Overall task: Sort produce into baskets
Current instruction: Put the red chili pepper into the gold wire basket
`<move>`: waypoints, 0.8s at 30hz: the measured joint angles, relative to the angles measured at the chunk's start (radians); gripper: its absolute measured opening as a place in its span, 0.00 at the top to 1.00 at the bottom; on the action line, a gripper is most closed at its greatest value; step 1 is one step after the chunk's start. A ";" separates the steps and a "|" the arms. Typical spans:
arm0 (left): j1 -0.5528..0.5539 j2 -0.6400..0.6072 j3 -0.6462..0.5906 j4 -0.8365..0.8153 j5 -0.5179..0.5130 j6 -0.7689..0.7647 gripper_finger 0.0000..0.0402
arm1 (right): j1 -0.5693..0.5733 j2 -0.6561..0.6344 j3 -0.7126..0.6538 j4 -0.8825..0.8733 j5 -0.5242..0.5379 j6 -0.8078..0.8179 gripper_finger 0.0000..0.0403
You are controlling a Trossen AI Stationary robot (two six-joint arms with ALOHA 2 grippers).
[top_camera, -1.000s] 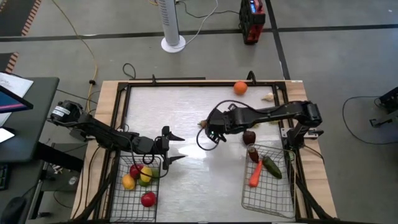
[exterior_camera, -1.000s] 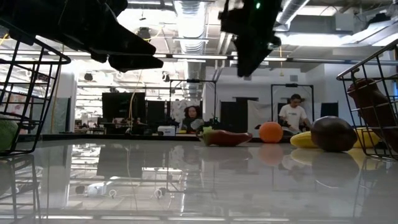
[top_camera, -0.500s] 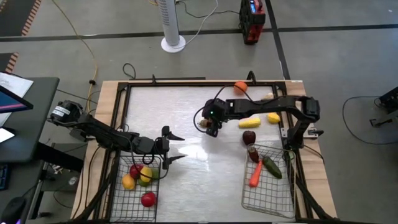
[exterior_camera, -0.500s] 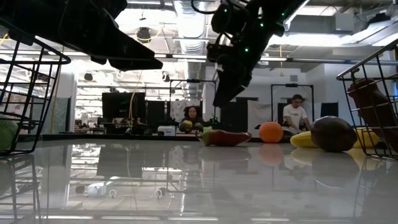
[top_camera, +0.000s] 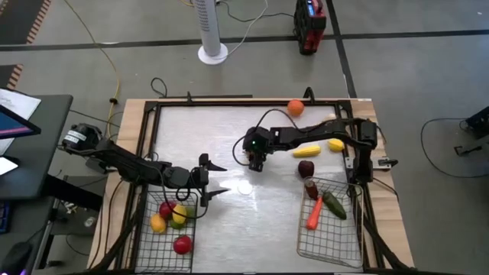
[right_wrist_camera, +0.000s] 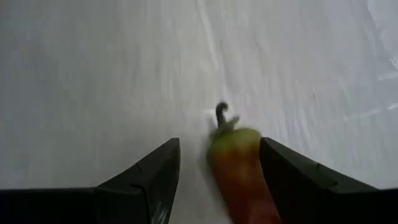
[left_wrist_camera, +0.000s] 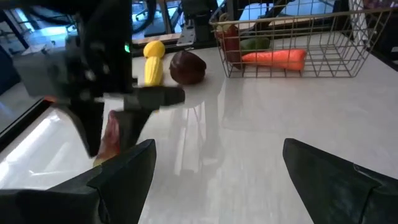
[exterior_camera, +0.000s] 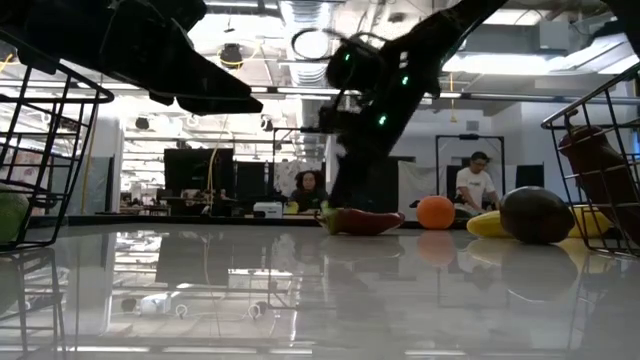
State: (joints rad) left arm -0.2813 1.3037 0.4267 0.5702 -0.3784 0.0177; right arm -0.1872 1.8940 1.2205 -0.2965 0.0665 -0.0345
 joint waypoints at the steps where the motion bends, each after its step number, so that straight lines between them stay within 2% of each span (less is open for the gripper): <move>1: 0.000 0.000 0.000 0.000 0.000 0.000 0.15 | 0.002 0.014 0.000 0.004 0.002 -0.008 0.38; 7: 0.000 0.000 0.000 -0.009 -0.001 0.000 0.15 | 0.005 0.071 -0.001 -0.013 0.044 -0.042 0.38; 13: 0.000 0.000 0.000 -0.013 -0.002 0.004 0.15 | 0.021 0.059 -0.001 -0.014 0.084 -0.030 0.44; 16: 0.000 0.000 0.000 -0.013 -0.002 0.004 0.15 | 0.030 0.019 0.031 -0.057 0.163 0.096 0.47; 20: 0.000 0.000 0.000 -0.013 -0.003 0.003 0.15 | 0.024 -0.044 0.062 -0.251 0.293 0.362 0.48; 24: 0.000 0.000 0.000 -0.013 -0.002 -0.007 0.15 | 0.022 -0.072 0.061 -0.354 0.331 0.538 0.47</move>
State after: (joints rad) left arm -0.2813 1.3037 0.4271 0.5571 -0.3799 0.0106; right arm -0.1651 1.8225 1.2812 -0.6501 0.3977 0.5035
